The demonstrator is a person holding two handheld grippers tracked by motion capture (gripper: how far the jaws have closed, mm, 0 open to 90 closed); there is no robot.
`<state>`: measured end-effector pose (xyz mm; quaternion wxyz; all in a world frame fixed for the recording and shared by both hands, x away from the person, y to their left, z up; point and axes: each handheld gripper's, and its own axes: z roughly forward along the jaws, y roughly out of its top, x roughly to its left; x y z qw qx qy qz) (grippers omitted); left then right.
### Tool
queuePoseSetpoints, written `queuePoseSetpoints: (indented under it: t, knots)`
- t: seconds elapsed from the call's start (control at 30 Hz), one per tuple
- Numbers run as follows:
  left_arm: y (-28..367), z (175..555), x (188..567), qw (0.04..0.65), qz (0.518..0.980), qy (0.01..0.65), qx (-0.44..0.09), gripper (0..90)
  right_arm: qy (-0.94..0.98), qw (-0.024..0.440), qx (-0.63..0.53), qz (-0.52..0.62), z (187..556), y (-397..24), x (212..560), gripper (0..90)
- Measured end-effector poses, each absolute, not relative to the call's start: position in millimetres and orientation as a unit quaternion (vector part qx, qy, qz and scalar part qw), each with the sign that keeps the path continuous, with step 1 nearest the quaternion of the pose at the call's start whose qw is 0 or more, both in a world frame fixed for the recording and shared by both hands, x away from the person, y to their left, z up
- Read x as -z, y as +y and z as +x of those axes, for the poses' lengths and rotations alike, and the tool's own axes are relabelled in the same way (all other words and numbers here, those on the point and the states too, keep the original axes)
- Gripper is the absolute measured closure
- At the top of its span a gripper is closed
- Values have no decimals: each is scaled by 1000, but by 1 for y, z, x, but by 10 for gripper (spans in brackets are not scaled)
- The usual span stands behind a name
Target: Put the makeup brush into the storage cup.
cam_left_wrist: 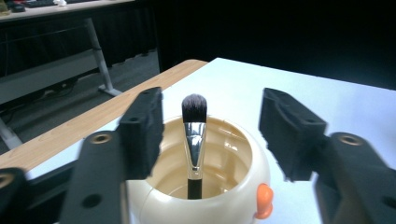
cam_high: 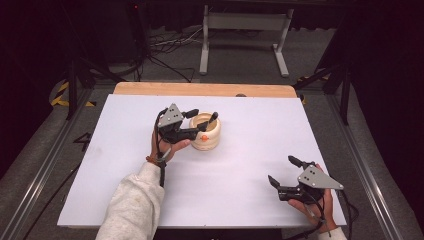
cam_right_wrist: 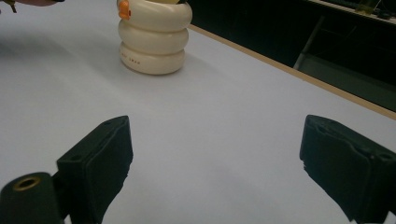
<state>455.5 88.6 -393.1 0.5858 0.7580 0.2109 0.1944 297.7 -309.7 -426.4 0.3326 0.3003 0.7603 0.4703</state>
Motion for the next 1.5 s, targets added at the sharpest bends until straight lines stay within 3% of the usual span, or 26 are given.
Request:
queuePoseSetpoints:
  t: [0.27, 0.53, 0.77, 1.5]
  knots:
    - [98, 448, 385, 584, 748, 229, -218, 191, 759, 332, -471, 302, 297, -310, 426, 103]
    - [110, 444, 381, 582, 744, 229, -234, 64, 760, 333, -470, 300, 297, -310, 426, 104]
    - [113, 437, 380, 565, 752, 229, -251, 25, 761, 332, -470, 301, 297, -309, 426, 104]
    - [131, 414, 370, 556, 753, 220, -275, 24, 762, 331, -469, 300, 297, -308, 426, 105]
